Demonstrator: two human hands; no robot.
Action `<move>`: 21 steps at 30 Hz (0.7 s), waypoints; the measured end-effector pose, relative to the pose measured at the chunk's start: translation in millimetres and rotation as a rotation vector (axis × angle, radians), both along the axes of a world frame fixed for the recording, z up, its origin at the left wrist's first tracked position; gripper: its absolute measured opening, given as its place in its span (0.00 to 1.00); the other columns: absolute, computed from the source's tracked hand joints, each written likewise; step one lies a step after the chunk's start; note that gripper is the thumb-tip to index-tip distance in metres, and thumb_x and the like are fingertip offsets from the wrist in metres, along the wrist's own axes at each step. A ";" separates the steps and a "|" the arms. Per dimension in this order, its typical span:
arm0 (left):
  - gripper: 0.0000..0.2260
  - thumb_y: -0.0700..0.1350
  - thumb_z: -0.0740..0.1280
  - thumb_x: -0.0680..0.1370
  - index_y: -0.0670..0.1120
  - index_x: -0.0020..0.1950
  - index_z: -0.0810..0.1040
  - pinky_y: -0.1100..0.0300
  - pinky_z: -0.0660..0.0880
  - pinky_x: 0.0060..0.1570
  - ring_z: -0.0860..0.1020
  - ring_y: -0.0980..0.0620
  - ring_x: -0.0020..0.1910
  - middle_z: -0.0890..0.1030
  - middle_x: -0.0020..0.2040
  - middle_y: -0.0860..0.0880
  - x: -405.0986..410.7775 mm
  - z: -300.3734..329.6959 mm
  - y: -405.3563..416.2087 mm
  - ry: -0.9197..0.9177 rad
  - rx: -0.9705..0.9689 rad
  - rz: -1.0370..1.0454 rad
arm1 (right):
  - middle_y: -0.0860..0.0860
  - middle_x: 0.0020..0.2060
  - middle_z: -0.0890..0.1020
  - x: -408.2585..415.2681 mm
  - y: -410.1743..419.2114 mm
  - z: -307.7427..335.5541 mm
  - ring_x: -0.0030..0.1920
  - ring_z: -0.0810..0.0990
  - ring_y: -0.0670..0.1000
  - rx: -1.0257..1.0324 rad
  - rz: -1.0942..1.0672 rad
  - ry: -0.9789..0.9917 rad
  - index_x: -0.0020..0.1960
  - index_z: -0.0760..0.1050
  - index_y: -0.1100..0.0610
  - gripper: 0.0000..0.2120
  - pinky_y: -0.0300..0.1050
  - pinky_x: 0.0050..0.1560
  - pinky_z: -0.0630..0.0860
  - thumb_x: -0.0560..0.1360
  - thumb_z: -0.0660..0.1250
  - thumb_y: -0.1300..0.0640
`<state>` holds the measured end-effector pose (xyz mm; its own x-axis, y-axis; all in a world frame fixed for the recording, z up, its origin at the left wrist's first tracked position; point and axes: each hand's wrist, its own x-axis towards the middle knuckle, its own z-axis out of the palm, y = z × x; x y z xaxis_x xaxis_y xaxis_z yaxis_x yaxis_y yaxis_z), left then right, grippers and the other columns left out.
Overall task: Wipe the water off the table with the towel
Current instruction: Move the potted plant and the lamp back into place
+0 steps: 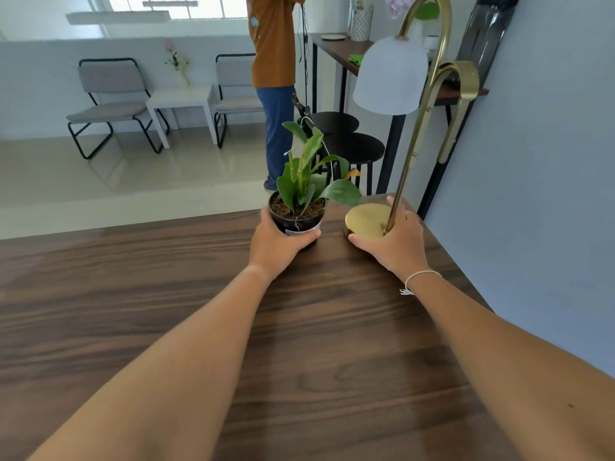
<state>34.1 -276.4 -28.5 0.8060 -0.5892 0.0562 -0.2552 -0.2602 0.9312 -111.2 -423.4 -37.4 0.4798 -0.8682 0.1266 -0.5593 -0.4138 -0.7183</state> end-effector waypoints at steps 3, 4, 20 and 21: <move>0.37 0.51 0.79 0.62 0.48 0.67 0.66 0.59 0.71 0.58 0.74 0.51 0.61 0.77 0.62 0.52 -2.0 5.5 29.2 -0.002 -0.006 0.033 | 0.55 0.64 0.69 -5.7 28.6 3.0 0.68 0.65 0.57 0.037 0.048 -0.046 0.71 0.61 0.50 0.45 0.50 0.66 0.65 0.60 0.77 0.41; 0.38 0.51 0.79 0.62 0.48 0.68 0.66 0.58 0.71 0.59 0.74 0.51 0.61 0.76 0.62 0.52 -2.6 8.0 39.6 -0.005 -0.007 0.049 | 0.54 0.64 0.69 -7.8 39.0 4.0 0.68 0.65 0.57 0.042 0.066 -0.061 0.72 0.61 0.50 0.45 0.50 0.67 0.65 0.60 0.77 0.41; 0.36 0.50 0.79 0.64 0.48 0.66 0.65 0.60 0.69 0.54 0.73 0.54 0.55 0.74 0.55 0.55 -41.8 12.9 180.9 -0.026 0.035 0.236 | 0.52 0.71 0.62 -25.2 175.1 8.3 0.72 0.58 0.56 0.023 0.293 -0.057 0.71 0.64 0.42 0.40 0.49 0.68 0.63 0.62 0.75 0.41; 0.35 0.50 0.79 0.64 0.48 0.66 0.66 0.60 0.69 0.54 0.73 0.54 0.55 0.75 0.55 0.55 -43.5 12.2 185.9 -0.025 0.036 0.243 | 0.53 0.71 0.62 -24.6 179.7 7.9 0.73 0.58 0.56 0.014 0.293 -0.050 0.71 0.64 0.42 0.40 0.49 0.69 0.62 0.63 0.75 0.41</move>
